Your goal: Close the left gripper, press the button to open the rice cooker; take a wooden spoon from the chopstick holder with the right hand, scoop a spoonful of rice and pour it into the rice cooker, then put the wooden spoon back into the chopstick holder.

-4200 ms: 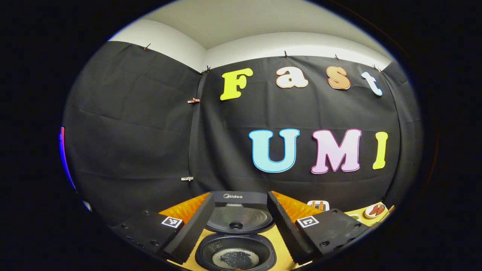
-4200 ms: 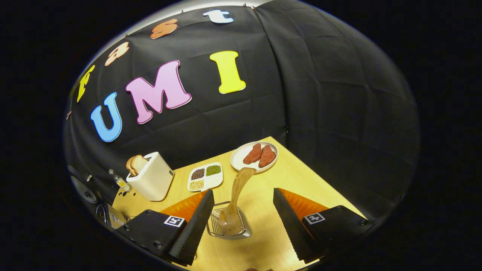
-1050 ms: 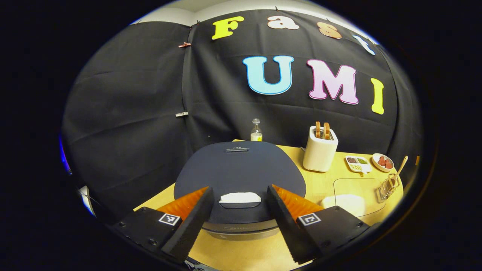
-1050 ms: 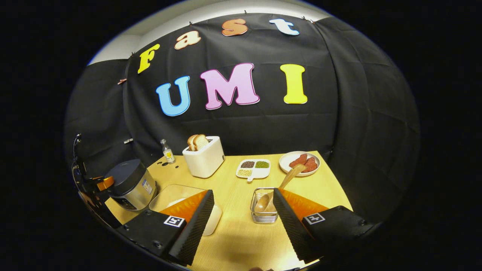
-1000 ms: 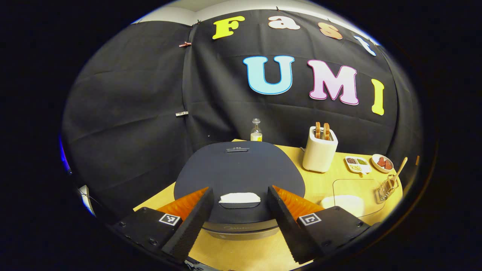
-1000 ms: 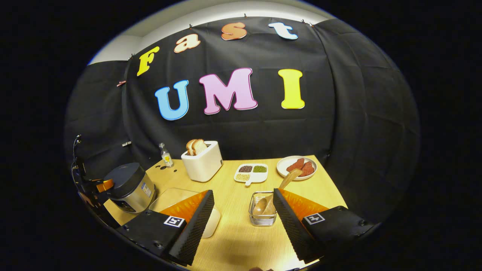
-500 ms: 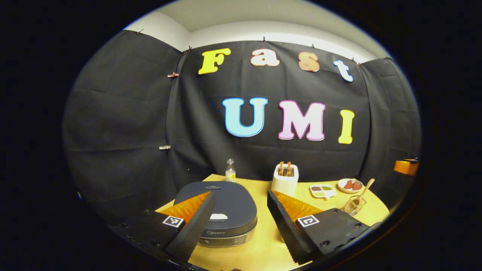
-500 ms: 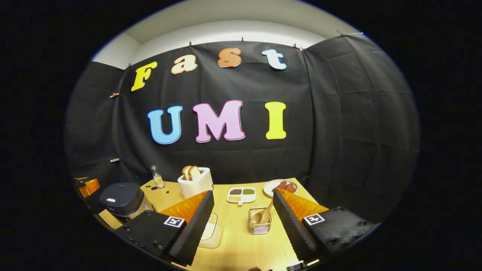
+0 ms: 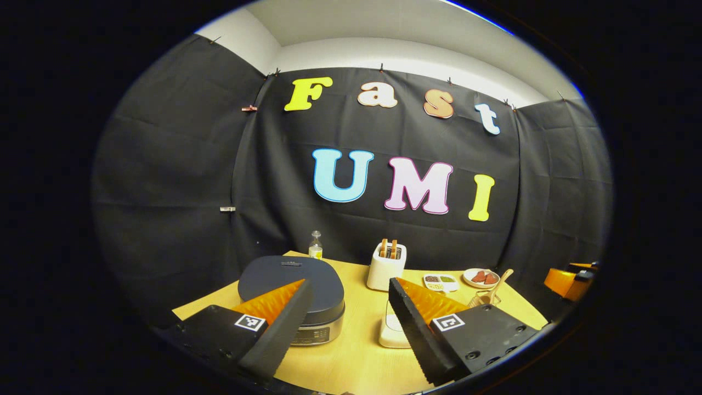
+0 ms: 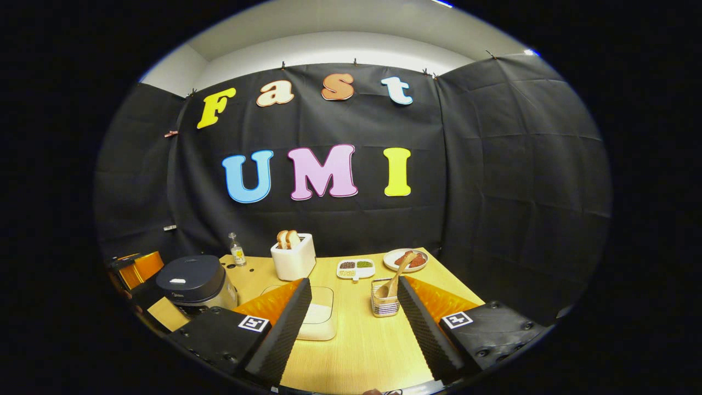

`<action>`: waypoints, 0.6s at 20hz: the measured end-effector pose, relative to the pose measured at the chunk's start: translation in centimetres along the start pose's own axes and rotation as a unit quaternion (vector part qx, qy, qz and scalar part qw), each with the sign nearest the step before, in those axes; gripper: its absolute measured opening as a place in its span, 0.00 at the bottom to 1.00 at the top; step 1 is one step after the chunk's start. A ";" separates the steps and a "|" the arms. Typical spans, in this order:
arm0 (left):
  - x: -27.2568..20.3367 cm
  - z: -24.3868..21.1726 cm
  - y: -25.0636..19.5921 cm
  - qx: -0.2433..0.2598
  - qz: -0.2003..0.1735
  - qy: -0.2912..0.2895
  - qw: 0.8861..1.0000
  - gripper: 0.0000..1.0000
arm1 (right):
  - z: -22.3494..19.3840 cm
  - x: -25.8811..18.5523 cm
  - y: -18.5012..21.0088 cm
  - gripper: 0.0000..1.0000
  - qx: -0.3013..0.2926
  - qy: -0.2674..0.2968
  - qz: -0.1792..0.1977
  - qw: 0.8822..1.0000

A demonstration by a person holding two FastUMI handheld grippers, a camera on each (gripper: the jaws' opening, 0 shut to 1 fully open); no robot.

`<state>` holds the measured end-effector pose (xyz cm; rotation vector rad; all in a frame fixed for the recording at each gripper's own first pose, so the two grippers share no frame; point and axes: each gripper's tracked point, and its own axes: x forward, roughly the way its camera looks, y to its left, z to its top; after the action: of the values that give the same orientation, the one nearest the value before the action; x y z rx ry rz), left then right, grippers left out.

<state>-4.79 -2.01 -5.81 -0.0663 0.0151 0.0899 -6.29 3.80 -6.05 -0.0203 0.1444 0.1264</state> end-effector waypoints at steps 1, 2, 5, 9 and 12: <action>-0.1 0.0 -0.1 0.002 0.000 0.000 1.000 0.95 | 0.3 -0.1 -0.1 0.98 -0.005 -0.005 0.000 1.000; -0.1 0.0 -0.4 0.004 -0.005 0.000 1.000 0.95 | 0.7 0.0 0.1 0.99 -0.010 -0.010 -0.001 1.000; -0.1 0.1 -1.4 0.010 -0.025 0.001 1.000 0.95 | 1.5 0.2 0.3 0.98 -0.011 -0.020 -0.005 1.000; -0.1 -0.2 -2.8 0.014 -0.043 0.008 0.999 0.95 | 1.5 0.1 -0.8 0.98 0.000 -0.024 -0.020 1.000; -0.2 -0.3 -3.1 0.016 -0.041 0.009 0.999 0.95 | 0.9 0.1 -2.3 0.98 -0.005 -0.023 -0.030 0.999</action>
<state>-4.75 -5.13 -5.91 -0.0358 0.0312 0.0064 -5.78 1.57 -5.10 -0.0307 0.0969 0.0668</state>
